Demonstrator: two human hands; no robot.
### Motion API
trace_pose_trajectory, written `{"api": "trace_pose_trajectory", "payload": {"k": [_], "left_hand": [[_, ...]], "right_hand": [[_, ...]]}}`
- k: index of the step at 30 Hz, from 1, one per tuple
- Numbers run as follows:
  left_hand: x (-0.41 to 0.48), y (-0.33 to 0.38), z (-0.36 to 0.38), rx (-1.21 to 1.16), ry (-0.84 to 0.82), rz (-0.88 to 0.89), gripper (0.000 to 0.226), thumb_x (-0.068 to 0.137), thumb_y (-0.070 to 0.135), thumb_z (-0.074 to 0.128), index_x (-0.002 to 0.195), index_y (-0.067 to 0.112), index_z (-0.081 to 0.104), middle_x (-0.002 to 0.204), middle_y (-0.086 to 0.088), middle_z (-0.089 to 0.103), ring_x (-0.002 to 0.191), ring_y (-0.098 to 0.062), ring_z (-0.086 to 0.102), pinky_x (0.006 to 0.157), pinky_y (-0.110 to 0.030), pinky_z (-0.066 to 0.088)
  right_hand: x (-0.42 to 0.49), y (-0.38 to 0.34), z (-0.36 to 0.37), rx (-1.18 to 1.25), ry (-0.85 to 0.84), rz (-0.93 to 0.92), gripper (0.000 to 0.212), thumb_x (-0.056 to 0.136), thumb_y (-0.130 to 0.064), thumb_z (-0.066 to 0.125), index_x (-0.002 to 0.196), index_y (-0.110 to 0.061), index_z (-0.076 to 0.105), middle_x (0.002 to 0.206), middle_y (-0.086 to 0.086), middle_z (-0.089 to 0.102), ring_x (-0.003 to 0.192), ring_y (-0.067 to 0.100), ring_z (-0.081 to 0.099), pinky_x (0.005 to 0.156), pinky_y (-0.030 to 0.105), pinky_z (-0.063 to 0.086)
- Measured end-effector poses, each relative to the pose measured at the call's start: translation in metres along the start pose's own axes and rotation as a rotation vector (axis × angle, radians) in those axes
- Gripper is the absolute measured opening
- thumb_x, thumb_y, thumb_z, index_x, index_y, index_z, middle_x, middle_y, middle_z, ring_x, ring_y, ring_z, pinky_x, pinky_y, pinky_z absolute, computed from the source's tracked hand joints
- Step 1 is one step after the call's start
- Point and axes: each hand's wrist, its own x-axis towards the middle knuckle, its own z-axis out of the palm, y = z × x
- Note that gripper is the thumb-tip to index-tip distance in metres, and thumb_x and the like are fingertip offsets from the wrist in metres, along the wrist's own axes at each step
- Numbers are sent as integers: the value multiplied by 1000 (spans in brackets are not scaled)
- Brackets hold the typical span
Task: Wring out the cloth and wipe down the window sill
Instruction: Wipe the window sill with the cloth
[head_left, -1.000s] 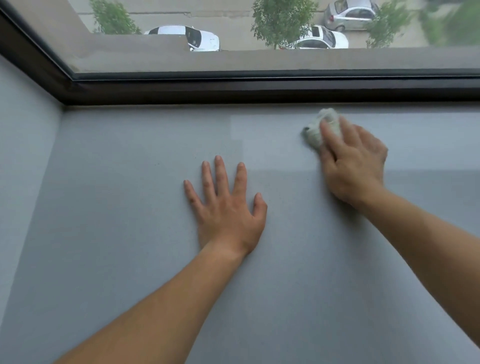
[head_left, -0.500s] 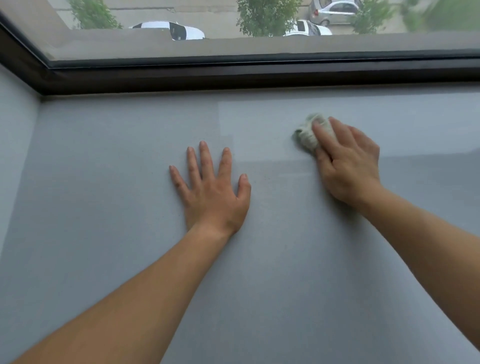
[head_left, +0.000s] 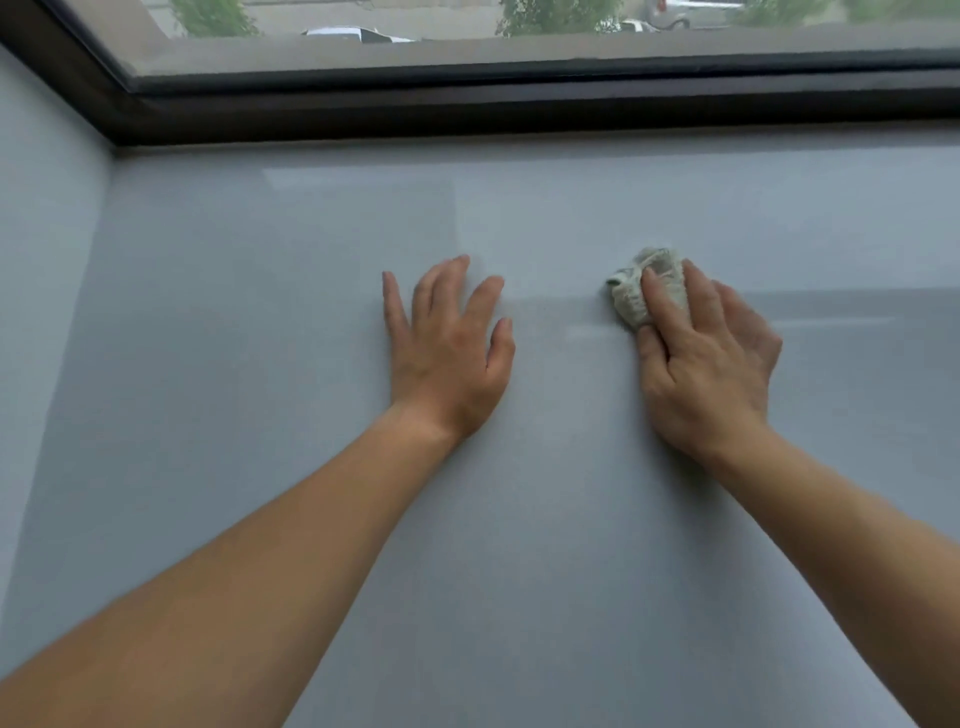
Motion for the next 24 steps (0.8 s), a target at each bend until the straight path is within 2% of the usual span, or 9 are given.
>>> {"api": "trace_pose_trajectory", "payload": {"k": [2, 4, 6, 11, 12, 16, 18, 22, 24], "left_hand": [[-14, 7, -2, 8, -25, 18, 45, 95, 39, 39, 131, 19, 56, 149, -13, 41, 143, -28, 29, 118, -60, -1], [-39, 15, -3, 49, -101, -21, 54, 96, 48, 28, 140, 23, 47, 158, -15, 27, 149, -27, 14, 118, -58, -8], [-74, 22, -3, 77, -151, -40, 62, 95, 55, 19, 148, 26, 35, 164, -13, 10, 152, -25, -4, 117, -56, -15], [-137, 33, 0, 93, -224, -100, 68, 95, 59, 9, 155, 29, 19, 165, -7, -5, 151, -22, -15, 118, -57, -9], [-140, 34, 2, 114, -220, -100, 68, 96, 59, 8, 156, 29, 17, 165, -7, -4, 151, -23, -14, 118, -57, -7], [-140, 34, 8, 173, -183, -89, 68, 96, 58, 10, 156, 28, 17, 165, -8, 1, 152, -26, -7, 118, -59, -2], [-139, 33, 10, 181, -178, -93, 68, 96, 59, 11, 156, 28, 18, 165, -9, 3, 152, -26, -6, 118, -59, -2], [-141, 34, 12, 188, -170, -106, 68, 95, 60, 10, 155, 30, 15, 166, -6, 1, 151, -23, -8, 119, -57, -6], [-141, 34, 12, 178, -162, -118, 68, 94, 60, 9, 155, 31, 15, 166, -6, 1, 151, -22, -8, 119, -55, -7]], "right_hand": [[-33, -9, 3, -10, 8, -131, 52, 97, -46, 34, 149, -43, 32, 160, -2, 27, 142, 28, 26, 111, 43, 15], [-58, 1, 2, -27, -17, -296, 51, 97, -46, 37, 148, -42, 35, 158, -2, 32, 140, 29, 29, 110, 45, 20], [-59, 20, -2, -52, -62, -362, 51, 98, -47, 36, 148, -45, 32, 159, -4, 31, 140, 28, 29, 111, 45, 20], [-51, 14, -4, 7, -38, -2, 50, 100, -43, 33, 149, -47, 26, 162, -5, 22, 145, 25, 20, 114, 44, 11], [-62, 5, -2, 7, -28, -7, 51, 99, -40, 36, 149, -46, 28, 162, -3, 23, 145, 26, 21, 113, 45, 12], [-118, 4, 2, -56, -72, -377, 54, 95, -42, 39, 148, -42, 35, 159, -2, 32, 142, 28, 29, 112, 48, 20], [-111, 20, -3, -62, -106, -428, 53, 95, -45, 40, 148, -43, 35, 158, -3, 33, 141, 28, 31, 112, 46, 21], [-93, 24, -6, -2, -99, -111, 50, 101, -43, 32, 150, -47, 24, 163, -6, 20, 146, 24, 18, 115, 44, 9], [-114, 10, -2, 2, -73, -62, 53, 100, -37, 34, 151, -45, 22, 163, -5, 18, 146, 25, 17, 115, 46, 9]]}}
